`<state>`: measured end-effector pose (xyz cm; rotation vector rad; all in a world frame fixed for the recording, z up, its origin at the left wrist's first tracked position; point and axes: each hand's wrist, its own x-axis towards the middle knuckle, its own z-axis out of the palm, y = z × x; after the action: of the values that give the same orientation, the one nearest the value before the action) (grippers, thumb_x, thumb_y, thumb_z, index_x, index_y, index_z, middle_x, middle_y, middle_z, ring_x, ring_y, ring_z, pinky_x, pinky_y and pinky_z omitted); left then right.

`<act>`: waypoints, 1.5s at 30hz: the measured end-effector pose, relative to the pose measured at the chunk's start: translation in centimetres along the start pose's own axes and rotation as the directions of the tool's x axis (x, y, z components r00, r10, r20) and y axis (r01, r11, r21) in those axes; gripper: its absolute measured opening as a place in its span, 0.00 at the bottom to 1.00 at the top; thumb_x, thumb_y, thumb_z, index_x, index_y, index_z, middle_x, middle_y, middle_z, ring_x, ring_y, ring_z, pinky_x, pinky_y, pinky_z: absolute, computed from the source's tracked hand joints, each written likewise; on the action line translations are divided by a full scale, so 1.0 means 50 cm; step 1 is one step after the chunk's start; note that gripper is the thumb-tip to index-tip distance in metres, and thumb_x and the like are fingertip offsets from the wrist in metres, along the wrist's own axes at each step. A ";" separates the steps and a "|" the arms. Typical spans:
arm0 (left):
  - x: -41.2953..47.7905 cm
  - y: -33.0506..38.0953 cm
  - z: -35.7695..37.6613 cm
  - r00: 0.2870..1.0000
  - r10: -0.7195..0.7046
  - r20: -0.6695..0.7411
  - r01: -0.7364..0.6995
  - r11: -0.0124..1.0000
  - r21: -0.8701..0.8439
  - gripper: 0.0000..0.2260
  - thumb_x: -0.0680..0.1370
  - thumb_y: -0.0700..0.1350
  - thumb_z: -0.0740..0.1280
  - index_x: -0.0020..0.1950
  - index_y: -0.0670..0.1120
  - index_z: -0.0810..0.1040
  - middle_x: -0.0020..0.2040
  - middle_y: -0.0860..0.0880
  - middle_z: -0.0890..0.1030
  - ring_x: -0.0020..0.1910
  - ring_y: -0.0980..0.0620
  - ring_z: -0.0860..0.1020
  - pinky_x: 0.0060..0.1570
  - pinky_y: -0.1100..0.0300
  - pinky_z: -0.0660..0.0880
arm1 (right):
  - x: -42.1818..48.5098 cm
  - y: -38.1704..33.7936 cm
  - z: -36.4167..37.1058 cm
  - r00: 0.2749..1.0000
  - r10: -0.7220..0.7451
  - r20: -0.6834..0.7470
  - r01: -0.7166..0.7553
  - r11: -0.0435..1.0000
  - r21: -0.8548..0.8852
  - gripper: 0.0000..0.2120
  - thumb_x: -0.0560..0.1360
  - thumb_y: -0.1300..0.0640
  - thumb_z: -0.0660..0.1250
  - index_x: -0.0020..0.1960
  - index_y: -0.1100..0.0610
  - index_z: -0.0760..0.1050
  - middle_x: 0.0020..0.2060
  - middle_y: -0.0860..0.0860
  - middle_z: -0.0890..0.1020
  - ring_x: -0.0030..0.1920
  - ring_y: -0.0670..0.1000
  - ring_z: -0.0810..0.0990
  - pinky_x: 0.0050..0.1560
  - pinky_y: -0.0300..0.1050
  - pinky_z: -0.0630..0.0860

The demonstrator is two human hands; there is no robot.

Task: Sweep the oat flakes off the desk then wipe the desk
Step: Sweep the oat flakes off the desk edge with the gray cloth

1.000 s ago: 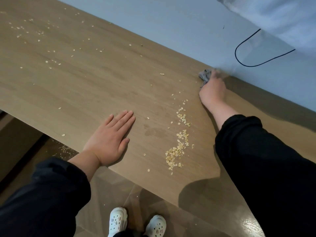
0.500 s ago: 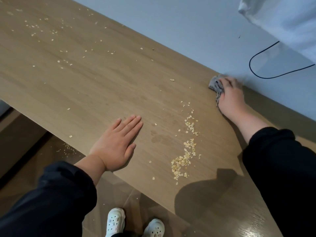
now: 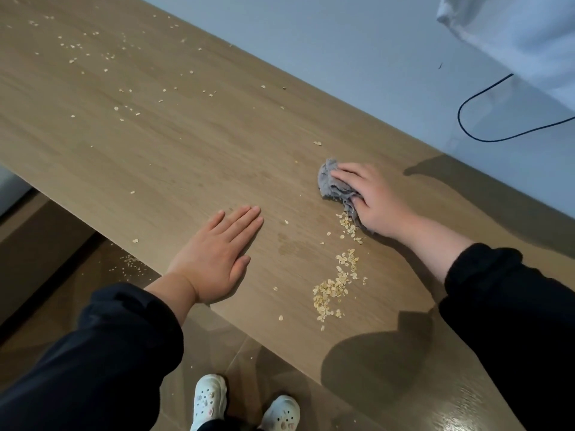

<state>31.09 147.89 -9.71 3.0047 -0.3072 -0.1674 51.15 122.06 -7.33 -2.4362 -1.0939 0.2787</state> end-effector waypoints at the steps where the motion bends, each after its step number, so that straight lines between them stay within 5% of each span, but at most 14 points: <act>1: 0.000 0.000 0.000 1.000 0.002 -0.001 -0.002 1.000 0.000 0.29 0.77 0.52 0.51 0.78 0.43 0.57 0.78 0.46 0.57 0.77 0.48 0.54 0.73 0.49 0.51 | -0.004 0.008 -0.004 1.000 -0.002 0.002 0.002 1.000 -0.010 0.27 0.74 0.73 0.58 0.72 0.58 0.69 0.70 0.52 0.69 0.71 0.52 0.62 0.72 0.45 0.54; 5: 0.001 -0.001 0.001 1.000 0.004 -0.009 -0.004 1.000 0.005 0.29 0.77 0.52 0.51 0.78 0.43 0.58 0.78 0.46 0.57 0.77 0.48 0.54 0.73 0.50 0.50 | 0.012 0.072 -0.046 0.991 0.126 -0.036 -0.127 0.990 -0.053 0.26 0.75 0.72 0.58 0.71 0.58 0.69 0.69 0.53 0.70 0.70 0.55 0.66 0.71 0.47 0.58; 10: 0.001 -0.002 0.002 1.000 0.002 -0.013 -0.002 1.000 0.009 0.29 0.78 0.52 0.51 0.78 0.43 0.58 0.78 0.47 0.57 0.77 0.49 0.55 0.73 0.50 0.50 | -0.043 0.152 -0.091 0.896 0.397 -0.200 -0.418 0.905 -0.081 0.25 0.74 0.70 0.57 0.70 0.59 0.69 0.71 0.55 0.69 0.71 0.59 0.64 0.73 0.48 0.56; 13: 0.002 -0.003 0.003 1.000 0.003 -0.015 -0.003 1.000 0.012 0.29 0.78 0.52 0.50 0.78 0.43 0.58 0.78 0.46 0.57 0.77 0.48 0.55 0.73 0.50 0.50 | -0.097 0.093 -0.052 0.903 0.375 -0.212 -0.400 0.912 -0.089 0.25 0.75 0.69 0.57 0.71 0.60 0.67 0.70 0.55 0.68 0.70 0.57 0.61 0.74 0.56 0.58; 19: 0.004 -0.001 0.001 1.000 0.007 -0.029 -0.007 1.000 0.000 0.30 0.77 0.52 0.50 0.77 0.41 0.60 0.77 0.45 0.59 0.76 0.46 0.58 0.72 0.50 0.52 | -0.161 0.010 -0.009 0.962 0.257 -0.093 -0.270 0.948 -0.169 0.26 0.76 0.68 0.56 0.73 0.59 0.63 0.72 0.52 0.65 0.71 0.53 0.59 0.74 0.53 0.56; 27: 0.006 -0.004 0.006 0.999 0.005 -0.033 -0.006 1.000 -0.010 0.30 0.77 0.53 0.50 0.77 0.42 0.59 0.77 0.46 0.58 0.76 0.47 0.57 0.72 0.50 0.52 | -0.232 0.081 -0.043 0.811 0.529 -0.248 -0.571 0.808 -0.144 0.25 0.79 0.63 0.56 0.76 0.60 0.58 0.79 0.55 0.51 0.78 0.55 0.49 0.78 0.53 0.48; 30: 0.006 -0.002 0.005 0.999 0.003 -0.039 -0.003 1.000 -0.004 0.30 0.77 0.53 0.49 0.77 0.42 0.59 0.77 0.46 0.59 0.76 0.47 0.57 0.72 0.51 0.51 | -0.243 0.006 0.004 0.833 0.488 -0.262 -0.528 0.842 -0.112 0.28 0.78 0.65 0.56 0.77 0.60 0.58 0.78 0.55 0.54 0.78 0.54 0.52 0.78 0.55 0.51; 34: 0.006 -0.003 0.005 0.999 0.000 -0.041 0.000 1.000 -0.002 0.30 0.77 0.53 0.50 0.77 0.42 0.59 0.77 0.45 0.59 0.76 0.46 0.57 0.72 0.51 0.51 | -0.295 -0.034 0.011 0.943 0.324 -0.078 -0.333 0.908 -0.253 0.29 0.77 0.64 0.57 0.77 0.57 0.56 0.78 0.52 0.55 0.78 0.50 0.50 0.78 0.51 0.44; 38: 0.007 -0.004 0.007 0.998 0.010 -0.054 -0.010 1.000 -0.004 0.30 0.77 0.53 0.50 0.77 0.41 0.60 0.77 0.45 0.60 0.76 0.46 0.58 0.72 0.52 0.51 | -0.321 0.013 -0.049 0.948 0.316 -0.047 -0.314 0.896 -0.315 0.27 0.76 0.62 0.61 0.74 0.60 0.62 0.75 0.56 0.63 0.77 0.54 0.55 0.77 0.53 0.45; 42: 0.007 -0.004 0.006 0.998 0.012 -0.058 -0.012 1.000 -0.001 0.30 0.77 0.53 0.50 0.77 0.41 0.60 0.77 0.45 0.59 0.76 0.46 0.58 0.72 0.52 0.51 | -0.304 0.003 -0.033 0.953 0.299 0.038 -0.273 0.909 -0.317 0.33 0.79 0.46 0.59 0.79 0.54 0.51 0.79 0.52 0.52 0.79 0.51 0.46 0.77 0.54 0.45; 45: 0.007 -0.005 0.007 0.999 0.012 -0.052 -0.012 1.000 0.006 0.30 0.77 0.53 0.50 0.77 0.41 0.60 0.77 0.45 0.59 0.76 0.46 0.58 0.72 0.51 0.51 | -0.291 0.006 -0.014 0.943 0.333 -0.013 -0.320 0.894 -0.313 0.30 0.81 0.46 0.57 0.79 0.50 0.52 0.79 0.50 0.50 0.78 0.52 0.47 0.77 0.55 0.46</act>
<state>31.41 148.01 -10.10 3.0062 -0.3212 -0.0875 41.92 110.77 -6.89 -2.9126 -0.7840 0.2789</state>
